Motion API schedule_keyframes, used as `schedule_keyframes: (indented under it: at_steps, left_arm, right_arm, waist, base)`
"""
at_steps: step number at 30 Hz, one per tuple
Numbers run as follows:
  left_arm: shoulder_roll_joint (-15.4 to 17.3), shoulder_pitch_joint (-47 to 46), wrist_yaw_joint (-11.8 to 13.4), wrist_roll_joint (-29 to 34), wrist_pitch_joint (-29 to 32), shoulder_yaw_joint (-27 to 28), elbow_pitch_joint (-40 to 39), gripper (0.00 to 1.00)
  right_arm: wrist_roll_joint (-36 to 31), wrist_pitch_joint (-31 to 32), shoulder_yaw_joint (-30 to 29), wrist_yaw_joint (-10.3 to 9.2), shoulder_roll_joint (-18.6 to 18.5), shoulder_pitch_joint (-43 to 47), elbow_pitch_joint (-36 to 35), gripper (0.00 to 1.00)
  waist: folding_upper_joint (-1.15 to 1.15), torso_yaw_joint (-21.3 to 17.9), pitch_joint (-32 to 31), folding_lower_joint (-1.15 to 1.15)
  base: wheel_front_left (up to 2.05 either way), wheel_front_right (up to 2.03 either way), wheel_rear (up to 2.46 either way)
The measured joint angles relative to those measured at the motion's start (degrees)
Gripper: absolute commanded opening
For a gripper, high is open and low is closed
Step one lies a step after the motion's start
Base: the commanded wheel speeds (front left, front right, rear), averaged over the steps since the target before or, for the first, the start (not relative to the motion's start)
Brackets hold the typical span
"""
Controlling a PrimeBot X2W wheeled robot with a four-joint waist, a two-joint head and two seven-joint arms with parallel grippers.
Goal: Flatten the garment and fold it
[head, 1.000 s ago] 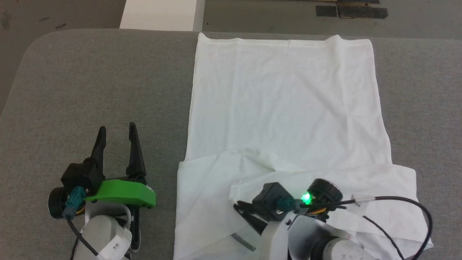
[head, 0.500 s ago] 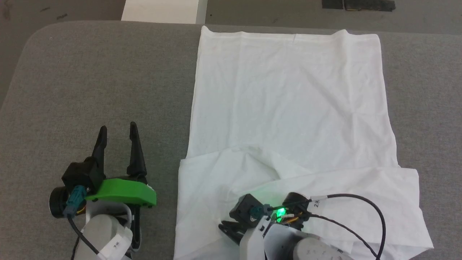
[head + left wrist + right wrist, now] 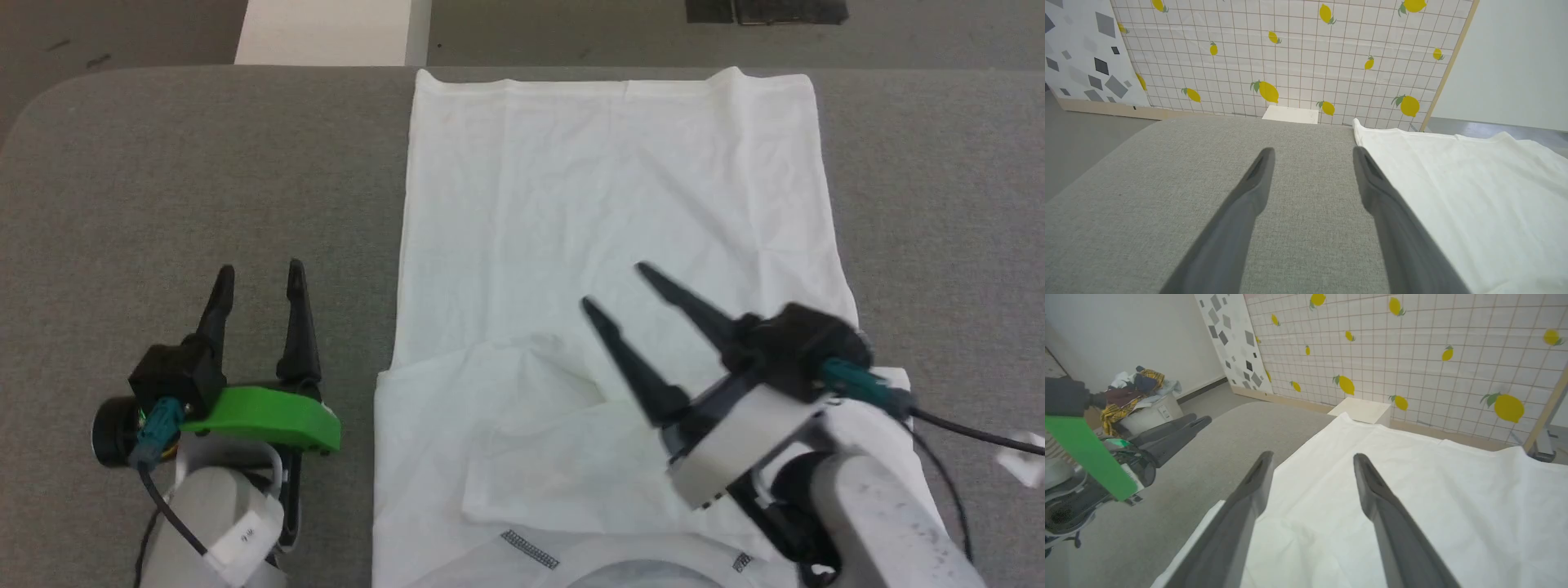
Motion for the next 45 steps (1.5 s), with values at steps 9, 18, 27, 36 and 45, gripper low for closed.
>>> schedule_keyframes:
  at_steps: [9,18,27,36,45]
  left_arm:
    - [5.5,-11.0,-3.4,1.0,8.4,-1.9,-2.7,1.0]
    - [11.9,-28.8,-5.9,-2.4,23.6,-1.5,1.3,1.0]
    - [17.2,-45.2,-2.0,-4.2,49.9,-0.4,7.0,1.0]
    - [20.1,-48.6,5.7,-1.6,67.3,-0.3,8.3,1.0]
    - [22.7,-48.6,9.7,1.6,74.7,-0.8,4.0,0.0]
  right_arm:
    - [-4.8,-7.5,-20.1,0.0,1.4,4.2,-7.3,1.0]
    - [-4.7,-9.6,-24.7,0.0,2.2,4.1,-5.5,1.0]
    - [-2.2,-13.4,-22.6,0.0,3.3,1.8,-3.6,1.0]
    - [-0.9,-15.8,-20.8,0.0,3.9,0.5,-1.7,1.0]
    - [-0.1,-16.4,-19.6,0.0,4.0,-0.2,-1.1,1.0]
  waist:
    - [0.0,-4.5,3.3,0.0]
    - [0.0,-9.5,10.2,0.0]
    - [0.0,-15.7,17.2,0.01]
    - [0.0,-21.2,22.2,0.01]
    - [0.0,-23.5,25.0,0.01]
  base:
    - [0.0,0.0,0.0]
    - [0.0,0.0,0.0]
    - [0.0,0.0,0.0]
    - [0.0,0.0,0.0]
    - [0.0,0.0,0.0]
